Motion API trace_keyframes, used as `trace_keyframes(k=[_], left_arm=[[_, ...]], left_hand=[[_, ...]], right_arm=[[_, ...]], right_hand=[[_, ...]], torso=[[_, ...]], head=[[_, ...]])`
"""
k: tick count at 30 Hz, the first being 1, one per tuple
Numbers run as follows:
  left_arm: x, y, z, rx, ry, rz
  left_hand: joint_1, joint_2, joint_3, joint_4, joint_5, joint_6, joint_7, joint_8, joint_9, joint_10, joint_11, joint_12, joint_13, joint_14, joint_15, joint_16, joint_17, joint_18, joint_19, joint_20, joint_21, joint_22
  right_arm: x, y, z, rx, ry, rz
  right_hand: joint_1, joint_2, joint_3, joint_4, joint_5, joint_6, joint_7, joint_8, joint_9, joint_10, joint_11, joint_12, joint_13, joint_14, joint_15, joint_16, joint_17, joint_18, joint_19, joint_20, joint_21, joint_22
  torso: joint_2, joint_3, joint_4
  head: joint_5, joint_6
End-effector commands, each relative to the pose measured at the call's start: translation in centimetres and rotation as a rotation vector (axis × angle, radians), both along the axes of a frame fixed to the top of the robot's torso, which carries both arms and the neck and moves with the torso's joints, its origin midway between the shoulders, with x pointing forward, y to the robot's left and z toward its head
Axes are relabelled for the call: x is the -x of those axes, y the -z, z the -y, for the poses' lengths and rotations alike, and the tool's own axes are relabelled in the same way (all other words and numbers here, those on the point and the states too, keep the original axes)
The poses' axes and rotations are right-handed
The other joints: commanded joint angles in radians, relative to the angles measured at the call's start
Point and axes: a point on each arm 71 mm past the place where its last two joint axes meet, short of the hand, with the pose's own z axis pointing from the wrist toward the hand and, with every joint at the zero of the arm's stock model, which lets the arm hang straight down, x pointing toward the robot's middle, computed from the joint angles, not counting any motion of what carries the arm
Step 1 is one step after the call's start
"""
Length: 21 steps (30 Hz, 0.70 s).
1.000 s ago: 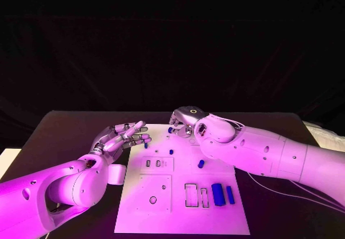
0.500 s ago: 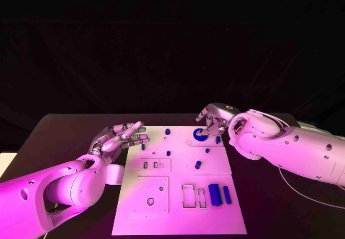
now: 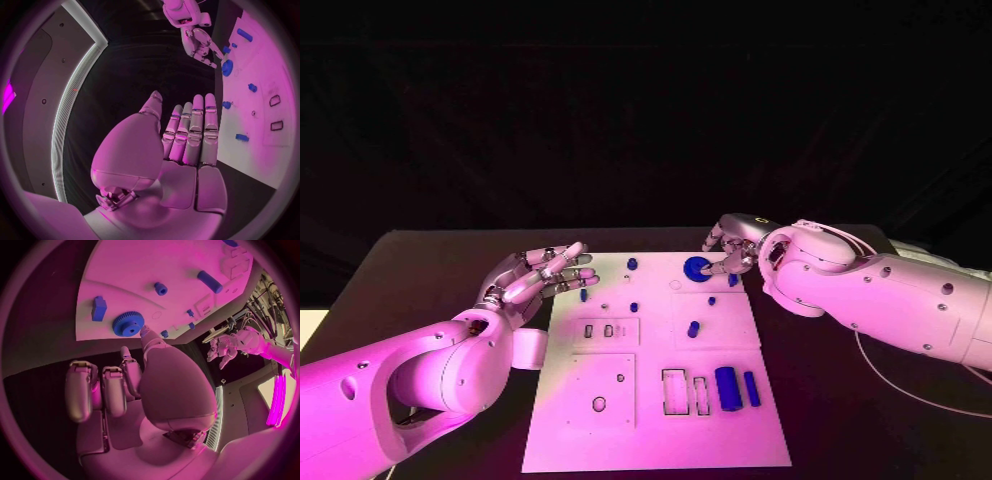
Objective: Assemble the parts on the task board
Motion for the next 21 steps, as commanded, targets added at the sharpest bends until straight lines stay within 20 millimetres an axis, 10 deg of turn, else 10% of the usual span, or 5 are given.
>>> trace_keyframes(k=[1, 21], left_arm=[[0.0, -0.1, 0.2, 0.014, 0.02, 0.007], [0.0, -0.1, 0.3, 0.014, 0.022, 0.005]], left_hand=[[0.003, 0.007, 0.0, -0.008, -0.005, -0.004, 0.0, -0.006, -0.001, -0.01, 0.0, -0.003, -0.001, -0.003, 0.002, -0.004, 0.002, 0.003, -0.001, 0.009, -0.004, -0.002], [0.005, 0.009, 0.0, -0.01, -0.004, -0.004, 0.0, -0.007, -0.001, -0.011, 0.0, -0.003, -0.001, -0.003, 0.002, -0.005, 0.002, 0.003, -0.001, 0.009, -0.005, -0.002]], right_arm=[[-0.3, 0.4, -0.1, 0.011, 0.024, -0.023], [-0.9, 1.7, -1.4, 0.033, 0.014, -0.076]], right_hand=[[0.01, 0.002, 0.005, 0.001, 0.006, 0.003, 0.004, 0.006, 0.001, 0.01, 0.002, 0.012, 0.043, 0.077, 0.007, 0.007, 0.124, -0.011, 0.0, 0.007, 0.007, 0.003], [0.008, 0.023, 0.01, -0.003, 0.01, 0.032, 0.0, 0.018, 0.005, 0.032, 0.0, 0.068, 0.098, 0.08, 0.006, 0.016, 0.144, -0.014, 0.006, 0.007, 0.017, 0.021]], torso=[[0.0, -0.0006, -0.0006], [-0.001, -0.001, -0.0005]], head=[[0.002, -0.002], [0.004, -0.012]])
